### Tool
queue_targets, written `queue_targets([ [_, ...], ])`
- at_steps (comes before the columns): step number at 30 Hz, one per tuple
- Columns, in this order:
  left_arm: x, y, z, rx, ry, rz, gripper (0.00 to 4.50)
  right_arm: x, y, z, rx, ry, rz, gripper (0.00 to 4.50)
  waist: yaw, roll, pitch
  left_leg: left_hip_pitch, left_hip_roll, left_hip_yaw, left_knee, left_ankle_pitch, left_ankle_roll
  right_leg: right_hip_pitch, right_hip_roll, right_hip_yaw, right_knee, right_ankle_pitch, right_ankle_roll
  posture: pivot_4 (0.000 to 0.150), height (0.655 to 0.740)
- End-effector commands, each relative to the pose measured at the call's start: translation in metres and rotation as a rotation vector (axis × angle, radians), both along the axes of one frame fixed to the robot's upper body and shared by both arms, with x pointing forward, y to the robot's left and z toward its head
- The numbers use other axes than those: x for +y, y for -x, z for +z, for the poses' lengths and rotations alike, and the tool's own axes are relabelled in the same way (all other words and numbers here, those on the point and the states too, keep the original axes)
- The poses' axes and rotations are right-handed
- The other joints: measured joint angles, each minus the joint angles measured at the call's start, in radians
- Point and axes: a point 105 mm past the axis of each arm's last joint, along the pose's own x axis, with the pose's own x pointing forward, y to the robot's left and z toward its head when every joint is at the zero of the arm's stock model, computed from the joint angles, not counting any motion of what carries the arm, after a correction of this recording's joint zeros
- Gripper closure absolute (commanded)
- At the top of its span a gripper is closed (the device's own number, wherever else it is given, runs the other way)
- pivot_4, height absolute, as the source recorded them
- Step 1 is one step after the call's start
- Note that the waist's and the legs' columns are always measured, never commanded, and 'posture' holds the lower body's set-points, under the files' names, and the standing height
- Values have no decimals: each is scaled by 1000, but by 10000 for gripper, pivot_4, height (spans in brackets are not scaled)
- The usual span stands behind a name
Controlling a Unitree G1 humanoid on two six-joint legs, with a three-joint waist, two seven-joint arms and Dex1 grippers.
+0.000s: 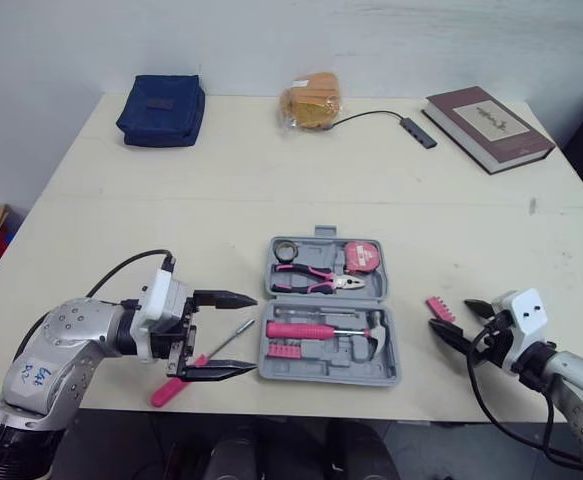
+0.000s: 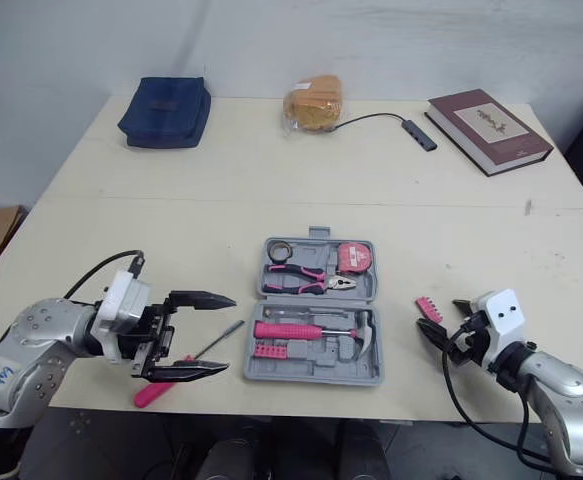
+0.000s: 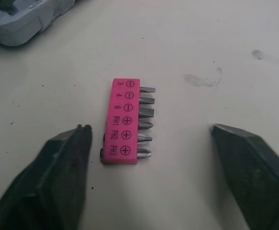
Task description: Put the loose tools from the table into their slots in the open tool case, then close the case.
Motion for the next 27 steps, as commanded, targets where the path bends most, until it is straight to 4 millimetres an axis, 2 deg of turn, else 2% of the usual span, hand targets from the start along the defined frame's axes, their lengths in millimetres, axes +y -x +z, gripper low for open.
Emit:
queue_targets([
  [1, -7, 7, 6, -47, 5, -44, 0, -1, 8, -18, 79, -9, 6, 23155, 0, -1, 0, 0, 0, 0, 0, 0, 0, 0, 0, 0, 0, 0, 0, 1500, 7400],
  [4, -10, 7, 6, -58, 12, -61, 0, -4, 10, -21, 74, -3, -7, 37967, 1, -2, -1, 0, 0, 0, 0, 0, 0, 0, 0, 0, 0, 0, 0, 1500, 7400],
  [9, -17, 13, 2, -45, 32, -93, 0, -13, 9, -14, 11, 34, -29, 38372, 2, -3, -1, 0, 0, 0, 0, 0, 0, 0, -1, 0, 0, 0, 0, 1500, 7400],
  [12, -19, 11, 0, -54, 39, -101, 0, -11, 9, 3, -66, 83, 30, 38373, 5, -2, -1, 0, -1, 0, 0, 0, 0, 0, -1, 0, -1, 0, 0, 1500, 7400],
  [14, -19, 8, -1, -68, 38, -107, 0, -5, 6, 21, -138, 120, 83, 38373, 6, -1, 0, 0, -1, 0, 0, 0, 1, 0, -1, 0, -1, 0, 0, 1500, 7400],
  [18, -18, 3, 0, -99, 33, -119, 0, 20, 8, 56, -201, 175, 264, 38374, 2, 2, 1, -1, -1, 2, 0, 0, 1, -3, -1, 1, 0, 0, 0, 1500, 7400],
  [21, -17, 4, -3, -127, -2, -157, 0, 59, 23, 79, -147, 145, 486, 38374, -3, 3, 2, -1, 0, 5, -1, 0, 0, -6, 0, 3, 3, 0, 0, 1500, 7400],
  [25, -16, 6, -6, -115, -11, -186, 0, 96, 43, 84, 0, 124, 683, 38375, 1, 0, 3, -1, 2, 4, -1, 0, 0, -7, 2, 3, 4, 0, -2, 1500, 7400],
  [27, -16, 6, -6, -98, -7, -191, 0, 106, 50, 81, 58, 135, 727, 38375, 6, -1, 4, -2, 2, 4, -1, 0, 0, -7, 2, 3, 3, 0, -2, 1500, 7400],
])
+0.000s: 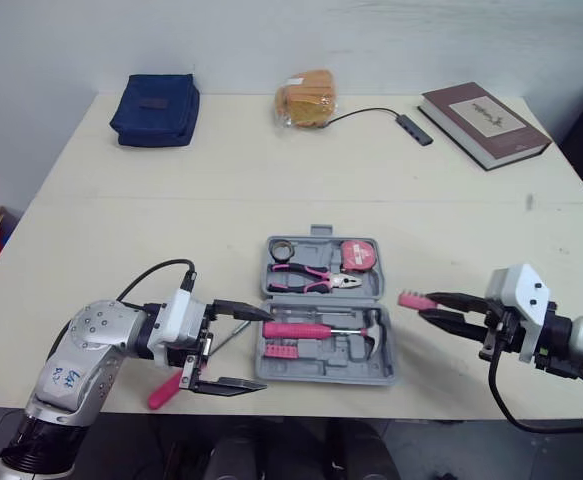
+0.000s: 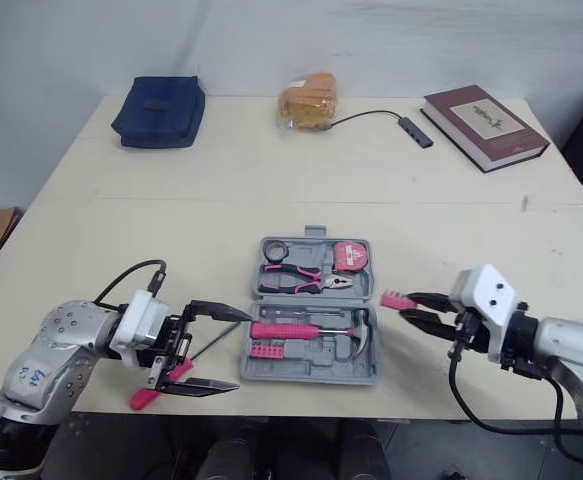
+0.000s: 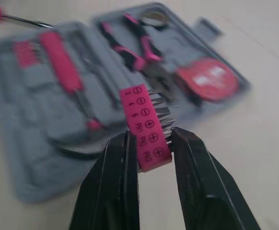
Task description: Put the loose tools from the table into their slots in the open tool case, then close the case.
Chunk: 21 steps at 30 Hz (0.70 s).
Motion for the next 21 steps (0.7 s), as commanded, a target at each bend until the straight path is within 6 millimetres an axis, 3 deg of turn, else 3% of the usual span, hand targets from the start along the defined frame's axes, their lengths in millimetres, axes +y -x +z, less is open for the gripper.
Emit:
queue_targets([
  [1, 1, 1, 2, 0, -5, -13, 0, 23, 16, -2, 96, 15, 99, 38375, 5, -1, 0, -1, 0, 0, 0, 0, 0, 0, 0, 0, 0, 0, 0, 1500, 7400],
  [4, 3, 0, -1, 1, -30, 12, 0, 49, 24, -11, 144, 57, 169, 38376, 4, -1, 1, -2, -1, 0, 1, 0, 1, -1, -2, 0, -2, 0, 1, 1500, 7400],
  [8, 4, 1, -1, 1, -28, 28, 0, 66, 18, -22, 170, 102, 185, 38376, -4, -2, 1, -2, -1, 1, 1, -1, 0, -2, -2, 0, -3, 0, 1, 1500, 7400],
  [21, 12, -4, -3, -25, -49, 100, 0, 76, -4, -36, 173, 221, 154, 38378, -2, -2, 1, -5, -1, 1, 1, -1, 0, -3, -2, -2, -3, 0, 0, 1500, 7400],
])
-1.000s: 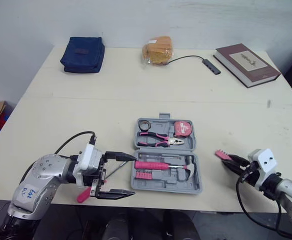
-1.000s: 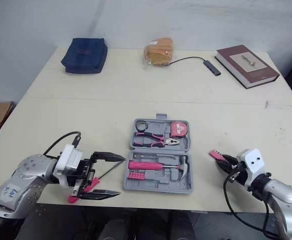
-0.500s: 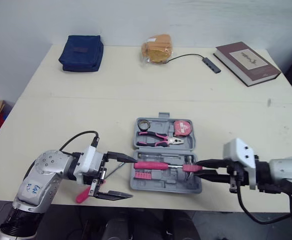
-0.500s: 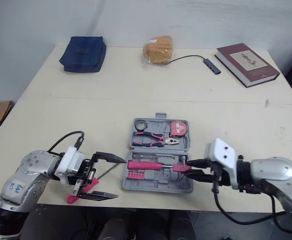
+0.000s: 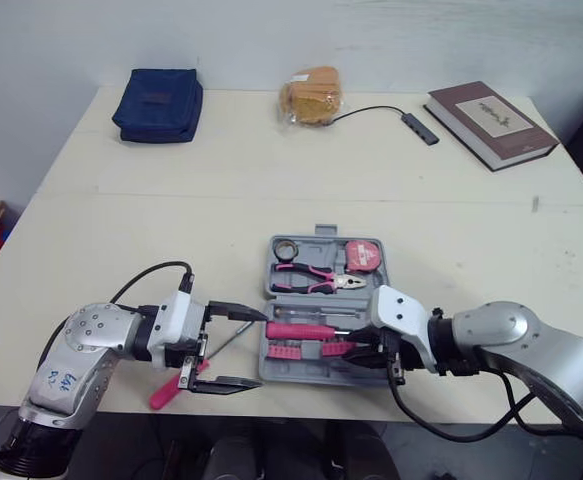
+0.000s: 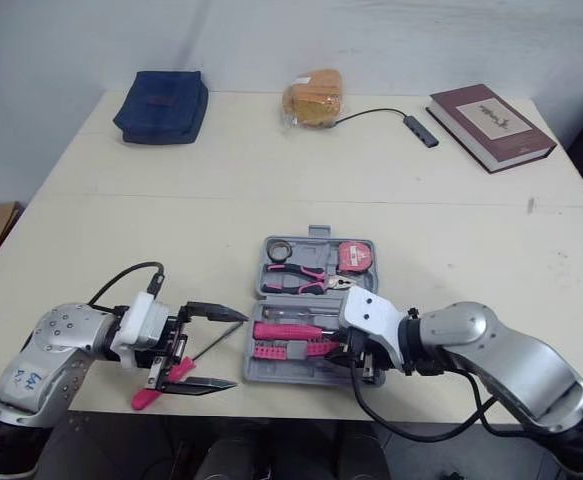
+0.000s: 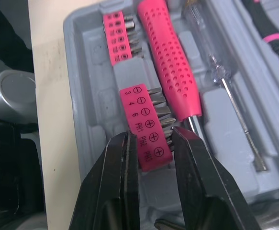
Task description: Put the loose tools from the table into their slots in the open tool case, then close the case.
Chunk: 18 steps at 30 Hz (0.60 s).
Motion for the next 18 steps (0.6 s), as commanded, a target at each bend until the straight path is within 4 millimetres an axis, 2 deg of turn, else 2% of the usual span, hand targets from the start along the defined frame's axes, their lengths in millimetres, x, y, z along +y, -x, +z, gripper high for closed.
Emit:
queue_targets([
  [1, 5, 1, 3, -25, -13, 19, 0, 1, -2, 2, -23, 38, 17, 38378, -1, 0, 0, 0, 0, 0, 0, 0, 0, 0, 0, 0, 0, 0, 0, 1500, 7400],
  [13, 5, 4, 1, -33, -21, 42, 0, 7, -2, -1, 17, 56, 36, 38380, -2, 0, 0, 0, 0, 0, 0, 0, 0, 0, 0, 0, 1, 0, 0, 1500, 7400],
  [18, 4, 5, 0, -30, -21, 47, 0, 7, -6, -11, 22, 81, 10, 38381, -4, 0, 0, 0, 0, 0, 0, 0, 0, 0, 0, 0, 2, 0, 0, 1500, 7400],
])
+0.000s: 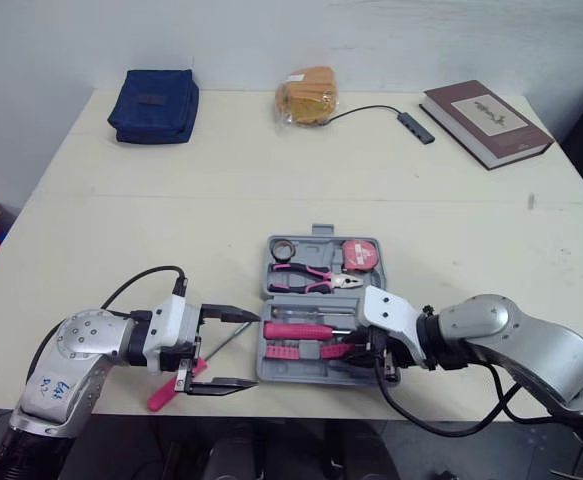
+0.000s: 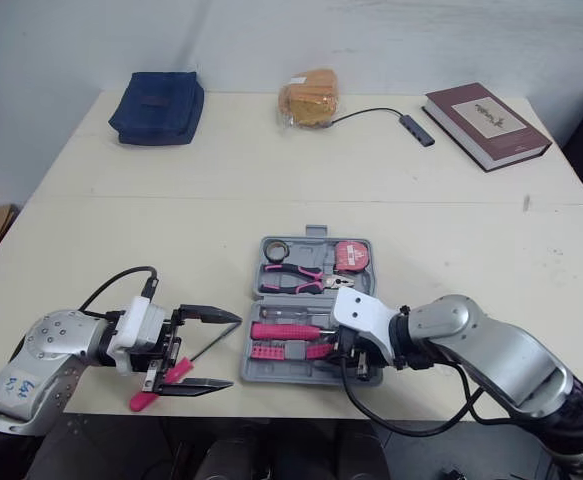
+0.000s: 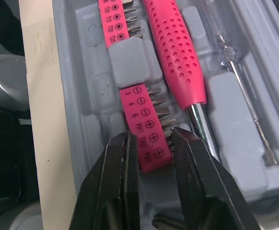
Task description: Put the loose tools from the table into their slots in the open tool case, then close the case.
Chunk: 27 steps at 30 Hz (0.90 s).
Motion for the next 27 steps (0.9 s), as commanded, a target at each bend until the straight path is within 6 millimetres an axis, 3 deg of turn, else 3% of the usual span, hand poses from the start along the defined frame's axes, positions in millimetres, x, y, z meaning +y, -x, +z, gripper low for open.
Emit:
queue_targets([
  [1, -2, 4, 5, -29, -2, -10, 0, 1, -1, -5, 1, 9, -7, 38381, 0, -1, 0, 0, 0, 0, 0, 0, 0, 0, 0, 0, 0, 0, 0, 1500, 7400],
  [11, -2, 3, 4, -23, 6, 5, 0, 5, 4, 2, -56, -38, 75, 38382, -2, -1, 0, 1, 1, 0, 0, 1, -1, 0, 1, 0, 2, 0, -1, 1500, 7400],
  [12, -1, 3, 4, -20, 9, 11, 0, 8, 7, 9, -71, -88, 104, 28068, -2, -1, 0, 1, 1, 0, 0, 1, -1, 0, 1, 0, 2, 0, -1, 1500, 7400],
  [15, 1, 4, 3, -11, 10, 15, 0, 5, 14, 25, -102, -187, 172, 15960, 1, -1, 0, 1, 1, 0, 0, 1, -1, 0, 2, 0, 2, 0, -1, 1500, 7400],
  [21, 2, 2, 5, -15, 19, 34, 0, -17, 14, 42, -162, -303, 186, 15960, 4, -1, 0, 1, 0, 0, 0, 1, -1, 1, 1, 0, 1, 0, -1, 1500, 7400],
  [27, 3, 1, 3, -14, 20, 47, 0, -29, 11, 27, -120, -297, 161, 15960, 1, -1, 0, 1, 1, 0, 0, 1, -1, 1, 1, 0, 1, 0, -1, 1500, 7400],
])
